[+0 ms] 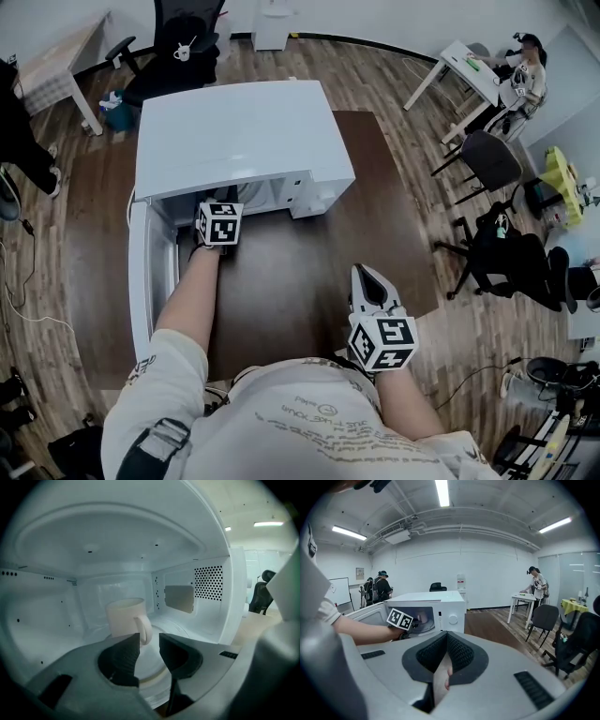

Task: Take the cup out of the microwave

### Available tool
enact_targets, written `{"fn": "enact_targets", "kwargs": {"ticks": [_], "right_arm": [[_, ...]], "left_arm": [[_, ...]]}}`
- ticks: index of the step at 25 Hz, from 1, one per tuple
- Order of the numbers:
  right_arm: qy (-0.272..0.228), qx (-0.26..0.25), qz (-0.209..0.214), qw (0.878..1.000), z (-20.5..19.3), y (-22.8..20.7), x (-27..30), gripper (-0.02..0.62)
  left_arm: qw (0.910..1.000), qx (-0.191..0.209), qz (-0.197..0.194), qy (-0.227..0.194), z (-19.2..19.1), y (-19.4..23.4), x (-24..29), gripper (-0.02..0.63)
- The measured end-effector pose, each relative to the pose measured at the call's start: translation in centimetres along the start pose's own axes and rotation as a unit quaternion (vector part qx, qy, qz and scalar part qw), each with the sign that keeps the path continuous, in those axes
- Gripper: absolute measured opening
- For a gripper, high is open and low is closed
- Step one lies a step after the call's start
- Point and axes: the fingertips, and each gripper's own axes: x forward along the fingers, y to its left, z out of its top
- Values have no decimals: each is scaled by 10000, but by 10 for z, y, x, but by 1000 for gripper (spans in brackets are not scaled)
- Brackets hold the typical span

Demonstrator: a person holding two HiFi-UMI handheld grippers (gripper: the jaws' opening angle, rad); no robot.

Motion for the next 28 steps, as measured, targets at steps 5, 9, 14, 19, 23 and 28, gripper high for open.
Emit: {"fn": "enact_targets", "kwargs": {"ticks": [5, 9, 14, 19, 23, 28], "right_arm": [[24, -69, -95, 9999, -2, -2, -5, 15], [60, -89, -184, 9998, -7, -6, -9, 15], [62, -90, -197, 9997, -10, -7, -8, 15], [80, -131, -126, 9998, -12, -1, -9, 15], [33, -149, -91, 9998, -10, 2, -8, 15], [35, -127, -92, 9999, -12, 2, -10, 15]], "left_arm": [[9995, 160, 158, 216, 1, 4, 10, 121], [9993, 245, 226, 183, 1, 7, 10, 61], [9991, 306, 229, 156, -1, 5, 7, 58], [9995, 260, 159, 109, -6, -4, -7, 57], [9996, 289, -23, -27, -6, -17, -20, 55], [9983, 472, -313, -142, -10, -38, -34, 52]]}}
